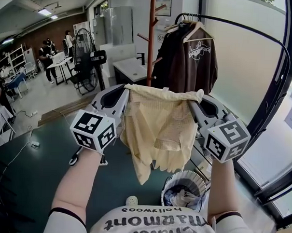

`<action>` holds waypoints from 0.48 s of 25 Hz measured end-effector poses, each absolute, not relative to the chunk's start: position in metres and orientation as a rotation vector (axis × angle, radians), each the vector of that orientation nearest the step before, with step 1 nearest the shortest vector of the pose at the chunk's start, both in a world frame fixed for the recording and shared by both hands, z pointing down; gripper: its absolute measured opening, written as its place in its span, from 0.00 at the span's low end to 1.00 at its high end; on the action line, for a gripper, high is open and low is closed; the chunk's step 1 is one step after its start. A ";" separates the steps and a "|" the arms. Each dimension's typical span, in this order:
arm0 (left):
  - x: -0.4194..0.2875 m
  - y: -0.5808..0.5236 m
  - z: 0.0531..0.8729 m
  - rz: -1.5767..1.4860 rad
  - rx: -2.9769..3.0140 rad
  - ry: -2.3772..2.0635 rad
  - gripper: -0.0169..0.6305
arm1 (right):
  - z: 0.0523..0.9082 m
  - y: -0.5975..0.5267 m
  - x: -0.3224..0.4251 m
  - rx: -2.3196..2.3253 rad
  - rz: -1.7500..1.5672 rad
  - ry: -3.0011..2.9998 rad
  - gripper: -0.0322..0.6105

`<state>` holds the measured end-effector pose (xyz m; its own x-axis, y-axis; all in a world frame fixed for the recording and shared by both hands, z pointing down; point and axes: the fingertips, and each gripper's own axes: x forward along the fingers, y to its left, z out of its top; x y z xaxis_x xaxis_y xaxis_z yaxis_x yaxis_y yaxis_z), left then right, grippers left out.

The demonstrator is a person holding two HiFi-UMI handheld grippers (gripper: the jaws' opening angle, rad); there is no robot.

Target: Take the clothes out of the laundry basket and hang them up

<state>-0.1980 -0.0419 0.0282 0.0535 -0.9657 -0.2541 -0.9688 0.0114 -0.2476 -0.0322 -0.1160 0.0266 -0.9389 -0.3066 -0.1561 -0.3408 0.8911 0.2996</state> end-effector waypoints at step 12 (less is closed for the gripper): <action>-0.289 -0.142 0.055 0.075 -2.187 1.763 0.07 | 0.045 -0.211 -0.140 -0.635 0.311 2.908 0.11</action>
